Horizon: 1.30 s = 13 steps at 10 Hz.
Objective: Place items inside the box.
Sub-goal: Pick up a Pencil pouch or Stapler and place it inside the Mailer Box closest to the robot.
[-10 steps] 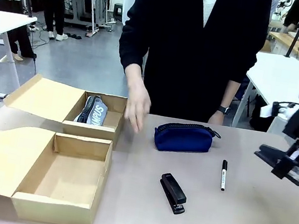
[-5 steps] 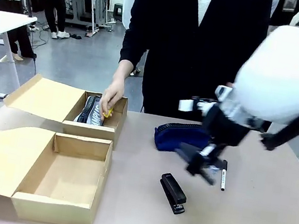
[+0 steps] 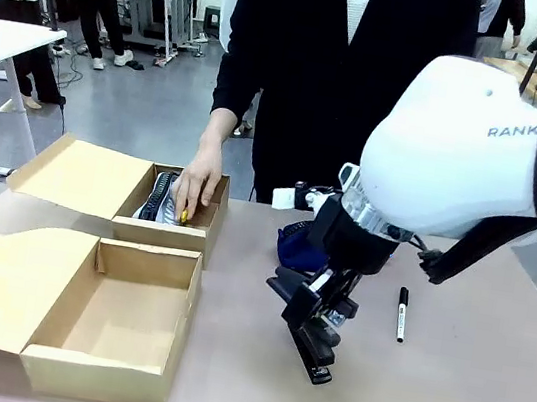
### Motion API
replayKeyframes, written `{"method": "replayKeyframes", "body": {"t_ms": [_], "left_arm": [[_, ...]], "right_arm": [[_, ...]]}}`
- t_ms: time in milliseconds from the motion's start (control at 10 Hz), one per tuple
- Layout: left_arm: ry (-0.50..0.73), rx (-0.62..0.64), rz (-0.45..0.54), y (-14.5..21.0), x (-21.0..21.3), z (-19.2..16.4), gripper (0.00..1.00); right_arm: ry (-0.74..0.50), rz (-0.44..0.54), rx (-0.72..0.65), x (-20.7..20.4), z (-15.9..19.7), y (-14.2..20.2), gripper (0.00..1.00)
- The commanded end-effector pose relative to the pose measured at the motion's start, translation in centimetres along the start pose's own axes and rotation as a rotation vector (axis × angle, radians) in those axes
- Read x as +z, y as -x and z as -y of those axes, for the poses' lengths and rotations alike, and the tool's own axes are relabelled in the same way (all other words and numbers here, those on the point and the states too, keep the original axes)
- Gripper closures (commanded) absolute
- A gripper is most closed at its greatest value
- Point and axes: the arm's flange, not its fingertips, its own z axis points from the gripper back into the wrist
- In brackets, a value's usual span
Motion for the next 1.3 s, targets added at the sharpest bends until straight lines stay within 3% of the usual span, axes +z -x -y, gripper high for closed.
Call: {"method": "replayKeyframes", "body": {"t_ms": [0, 100, 200, 400, 500, 600, 800, 1200], "left_arm": [[0.008, -0.021, -0.005, 0.3, 0.0, 0.0, 0.0], [0.008, -0.021, -0.005, 0.3, 0.0, 0.0, 0.0], [0.008, -0.021, -0.005, 0.3, 0.0, 0.0, 0.0], [0.008, -0.021, -0.005, 0.3, 0.0, 0.0, 0.0], [0.008, -0.021, -0.005, 0.3, 0.0, 0.0, 0.0], [0.008, -0.021, -0.005, 0.3, 0.0, 0.0, 0.0], [0.008, -0.021, -0.005, 0.3, 0.0, 0.0, 0.0], [0.008, -0.021, -0.005, 0.3, 0.0, 0.0, 0.0]], "right_arm": [[-0.006, -0.02, 0.014, -0.7, -0.6, 0.0, 1.0], [-0.044, 0.04, -0.21, -0.9, -2.4, -0.8, 1.0], [-0.099, 0.061, -0.281, -1.4, -5.7, -3.6, 1.0], [-0.147, -0.026, -0.443, -3.4, -12.8, -10.6, 1.0], [-0.014, -0.106, -0.474, -6.0, -15.5, -14.1, 1.0], [0.059, -0.118, -0.494, -7.6, -16.9, -16.0, 1.0], [0.149, -0.094, -0.488, -9.3, -18.4, -18.0, 1.0], [0.217, -0.064, -0.588, -10.3, -16.5, -18.7, 1.0]]}}
